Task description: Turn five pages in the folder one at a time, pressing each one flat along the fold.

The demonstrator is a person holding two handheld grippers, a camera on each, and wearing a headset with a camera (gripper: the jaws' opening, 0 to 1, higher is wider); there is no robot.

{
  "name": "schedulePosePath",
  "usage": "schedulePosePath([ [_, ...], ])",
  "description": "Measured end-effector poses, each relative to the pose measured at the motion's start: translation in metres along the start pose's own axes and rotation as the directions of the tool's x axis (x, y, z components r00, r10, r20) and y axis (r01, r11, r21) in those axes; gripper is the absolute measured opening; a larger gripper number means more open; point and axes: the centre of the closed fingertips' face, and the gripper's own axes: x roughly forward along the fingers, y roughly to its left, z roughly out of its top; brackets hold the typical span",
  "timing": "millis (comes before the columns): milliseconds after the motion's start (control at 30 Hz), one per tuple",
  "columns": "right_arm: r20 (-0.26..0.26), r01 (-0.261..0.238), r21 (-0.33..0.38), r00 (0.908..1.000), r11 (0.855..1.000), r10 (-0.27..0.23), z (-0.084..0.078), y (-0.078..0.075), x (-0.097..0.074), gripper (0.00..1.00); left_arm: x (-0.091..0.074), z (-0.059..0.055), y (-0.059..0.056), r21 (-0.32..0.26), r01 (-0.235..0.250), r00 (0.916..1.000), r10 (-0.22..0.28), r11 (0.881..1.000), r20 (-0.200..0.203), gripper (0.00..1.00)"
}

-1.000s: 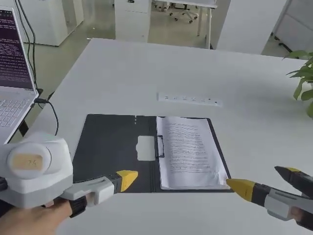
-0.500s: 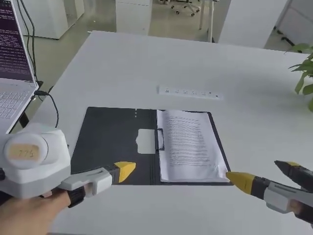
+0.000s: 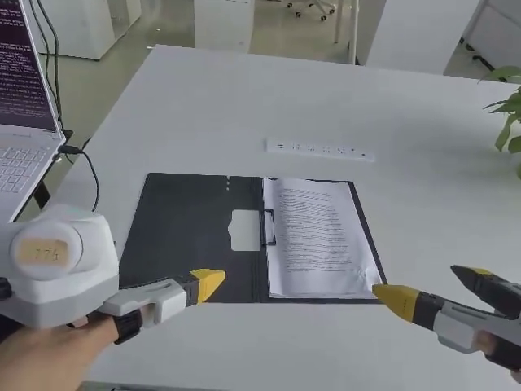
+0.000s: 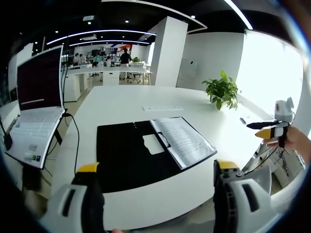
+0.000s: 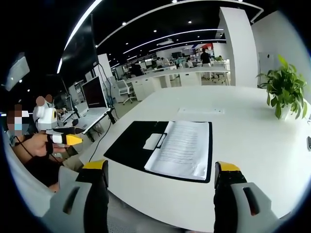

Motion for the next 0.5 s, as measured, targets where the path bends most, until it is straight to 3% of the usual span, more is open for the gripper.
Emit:
schedulePosePath([
  [500, -0.002, 0.001, 0.004, 1.0, 1.0, -0.001, 0.0004, -0.0052, 0.0019, 0.9, 0.0081, -0.0024, -0.0032, 0.012, 0.009, 0.9998, -0.009, 1.0, -0.018, 0.92],
])
